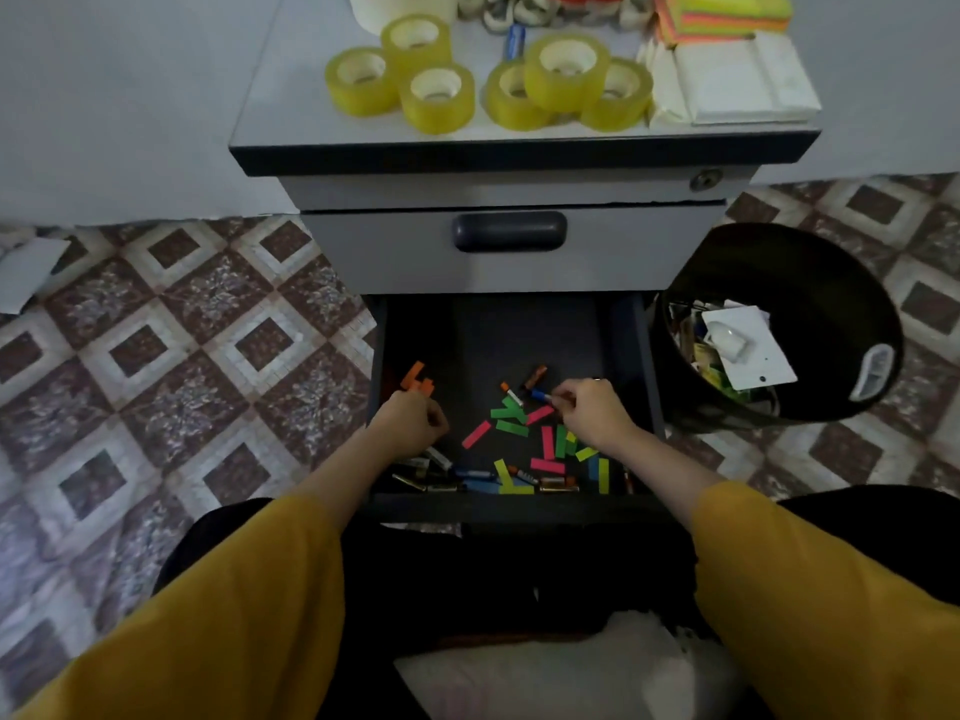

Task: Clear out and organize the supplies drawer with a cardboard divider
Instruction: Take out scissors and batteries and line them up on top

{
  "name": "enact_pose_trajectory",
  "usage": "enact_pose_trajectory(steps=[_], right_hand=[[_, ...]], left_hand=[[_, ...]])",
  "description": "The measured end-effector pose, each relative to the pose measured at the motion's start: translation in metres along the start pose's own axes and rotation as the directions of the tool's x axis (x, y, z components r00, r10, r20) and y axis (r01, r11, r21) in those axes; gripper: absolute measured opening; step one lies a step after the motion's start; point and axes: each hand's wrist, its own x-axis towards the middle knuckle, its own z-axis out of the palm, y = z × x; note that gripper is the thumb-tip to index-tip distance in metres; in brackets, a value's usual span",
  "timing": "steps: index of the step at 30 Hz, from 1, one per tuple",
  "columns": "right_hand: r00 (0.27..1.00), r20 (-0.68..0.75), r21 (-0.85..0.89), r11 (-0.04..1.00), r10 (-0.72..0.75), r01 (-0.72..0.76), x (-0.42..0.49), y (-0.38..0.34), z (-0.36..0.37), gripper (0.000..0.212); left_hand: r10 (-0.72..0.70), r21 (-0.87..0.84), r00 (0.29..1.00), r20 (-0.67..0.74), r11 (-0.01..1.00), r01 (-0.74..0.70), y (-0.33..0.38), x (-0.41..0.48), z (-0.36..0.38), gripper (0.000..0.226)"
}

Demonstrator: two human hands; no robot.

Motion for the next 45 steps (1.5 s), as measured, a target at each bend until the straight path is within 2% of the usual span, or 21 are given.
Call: enact_pose_trajectory(steps=[5,9,13,21,25,28,30,37,45], right_hand=[[0.999,-0.009,-0.063,0.997,0.037,-0.037,0.014,0.006,0.013,0.019],[0.996,-0.068,-0.139,0.988,0.054,-0.063,0.023,0.006,0.021,0.02],[0.997,-0.062,-0.203,0.977,0.056,-0.067,0.029,0.004,0.025,0.028],[0.998,-0.001,-0.287,0.956,0.058,-0.056,0.032,0.007,0.033,0.026],[0.996,-0.008,-0.243,0.966,0.092,-0.091,0.029,0.006,0.032,0.022],[0.995,-0.017,-0.182,0.978,0.101,-0.102,0.026,0.005,0.027,0.02],[0.994,-0.029,-0.135,0.985,0.107,-0.109,0.023,0.003,0.022,0.018],[0.994,-0.071,-0.044,0.996,0.079,-0.082,-0.001,-0.011,-0.001,0.019],[0.993,-0.105,0.111,0.993,0.043,-0.032,-0.034,-0.037,-0.033,0.021]], left_hand=[[-0.02,0.146,0.995,0.093,0.989,0.006,-0.005,0.014,0.02,0.021],[-0.008,0.351,0.986,0.166,0.935,-0.051,-0.01,0.02,0.034,0.032],[0.054,0.487,0.988,0.144,0.865,-0.118,-0.011,0.025,0.043,0.03],[0.216,0.645,0.972,0.088,0.732,-0.221,-0.013,0.034,0.054,0.03],[0.186,0.538,0.98,0.065,0.821,-0.192,-0.013,0.034,0.052,0.026],[0.077,0.325,0.997,0.021,0.942,-0.08,-0.01,0.03,0.046,0.023],[0.002,0.161,1.0,-0.001,0.987,-0.002,-0.006,0.027,0.04,0.024],[-0.121,-0.161,0.983,-0.141,0.982,0.098,0.006,0.007,0.023,0.021],[-0.125,-0.261,0.972,-0.199,0.963,0.07,0.023,-0.027,0.002,0.02]])
